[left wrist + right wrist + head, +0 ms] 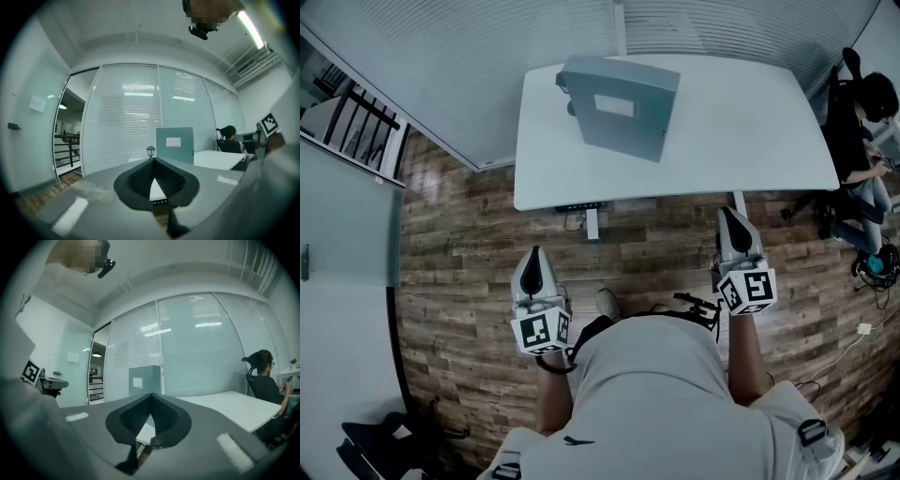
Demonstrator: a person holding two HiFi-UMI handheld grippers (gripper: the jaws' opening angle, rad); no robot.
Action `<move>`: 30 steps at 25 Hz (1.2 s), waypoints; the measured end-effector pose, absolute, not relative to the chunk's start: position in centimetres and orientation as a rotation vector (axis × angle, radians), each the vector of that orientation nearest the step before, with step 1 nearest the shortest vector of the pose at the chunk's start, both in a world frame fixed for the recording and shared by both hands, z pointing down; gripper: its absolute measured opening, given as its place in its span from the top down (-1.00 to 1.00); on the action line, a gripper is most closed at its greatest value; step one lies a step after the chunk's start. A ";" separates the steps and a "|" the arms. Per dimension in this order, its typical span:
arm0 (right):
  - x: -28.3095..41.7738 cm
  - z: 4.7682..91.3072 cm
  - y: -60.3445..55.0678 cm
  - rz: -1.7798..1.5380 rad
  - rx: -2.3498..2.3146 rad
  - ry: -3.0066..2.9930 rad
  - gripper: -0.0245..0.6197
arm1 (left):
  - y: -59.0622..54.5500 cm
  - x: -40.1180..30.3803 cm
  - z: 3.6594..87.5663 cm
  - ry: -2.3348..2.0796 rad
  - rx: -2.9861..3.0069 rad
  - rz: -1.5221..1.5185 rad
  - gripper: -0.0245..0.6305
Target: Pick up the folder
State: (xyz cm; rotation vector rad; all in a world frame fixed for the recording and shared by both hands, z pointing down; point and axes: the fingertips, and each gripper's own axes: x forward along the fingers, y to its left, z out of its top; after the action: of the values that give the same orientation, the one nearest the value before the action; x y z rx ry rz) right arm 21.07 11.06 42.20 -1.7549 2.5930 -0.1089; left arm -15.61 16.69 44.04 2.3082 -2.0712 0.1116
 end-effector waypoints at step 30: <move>18.5 42.6 9.0 -0.221 -1.828 2.492 0.92 | 12.8 -19.7 44.3 -1.989 2.348 0.102 0.91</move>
State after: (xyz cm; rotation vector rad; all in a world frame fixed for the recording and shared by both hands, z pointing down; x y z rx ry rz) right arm 18.54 8.97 42.65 -1.8283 2.4917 -0.2213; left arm -19.69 12.79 44.26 2.3482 -1.9889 0.1025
